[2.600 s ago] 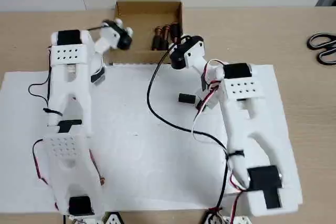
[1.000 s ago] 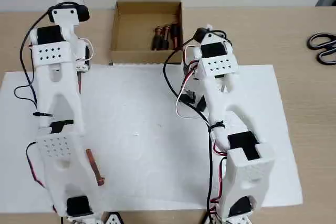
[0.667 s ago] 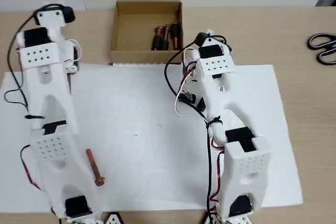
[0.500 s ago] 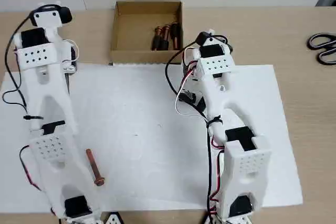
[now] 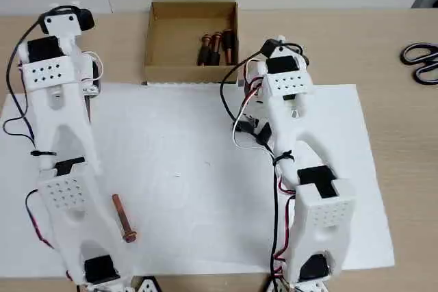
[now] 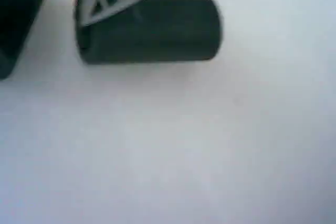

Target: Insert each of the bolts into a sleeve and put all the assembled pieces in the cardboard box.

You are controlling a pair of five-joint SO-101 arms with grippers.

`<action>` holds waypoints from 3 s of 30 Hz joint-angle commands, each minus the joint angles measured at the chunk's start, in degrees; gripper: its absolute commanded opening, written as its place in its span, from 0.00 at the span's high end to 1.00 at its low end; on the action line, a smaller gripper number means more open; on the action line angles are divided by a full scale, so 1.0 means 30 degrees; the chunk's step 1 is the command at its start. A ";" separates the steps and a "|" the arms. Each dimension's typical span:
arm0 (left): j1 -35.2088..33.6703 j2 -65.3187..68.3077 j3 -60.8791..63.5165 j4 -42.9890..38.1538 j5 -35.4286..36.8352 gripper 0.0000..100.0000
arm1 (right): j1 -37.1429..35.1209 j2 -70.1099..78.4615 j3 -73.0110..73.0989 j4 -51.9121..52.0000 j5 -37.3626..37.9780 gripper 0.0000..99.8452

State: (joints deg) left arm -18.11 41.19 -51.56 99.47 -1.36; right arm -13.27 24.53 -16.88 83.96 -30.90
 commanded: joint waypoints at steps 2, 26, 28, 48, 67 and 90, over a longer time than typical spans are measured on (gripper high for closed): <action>0.0000 -0.0352 -0.0806 0.0205 0.0029 0.99 | 0.0103 -0.1890 -0.0234 0.0044 0.0440 0.77; 0.0000 -0.0322 -0.0806 0.0264 0.0059 0.99 | 0.0161 0.0894 0.1846 -0.1861 0.0352 0.77; -0.0029 -0.0322 -0.0806 0.0264 0.0059 0.99 | 0.0161 0.1187 0.1846 -0.2242 0.0352 0.77; 0.0674 -0.0293 -0.0806 0.0234 0.0117 0.99 | 0.0161 0.1451 0.1846 -0.4234 0.0410 1.00; 0.3077 -0.1055 -0.0894 0.0322 0.0703 0.99 | 0.0103 -0.4088 0.1817 -0.1685 0.0498 1.00; 0.5773 -1.5853 0.9011 0.0322 0.4982 0.99 | 0.1158 -1.2059 0.1817 0.0835 0.1436 1.00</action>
State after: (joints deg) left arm -0.97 1.54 -26.95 99.56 12.09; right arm -10.11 -7.30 -10.99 86.07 -26.68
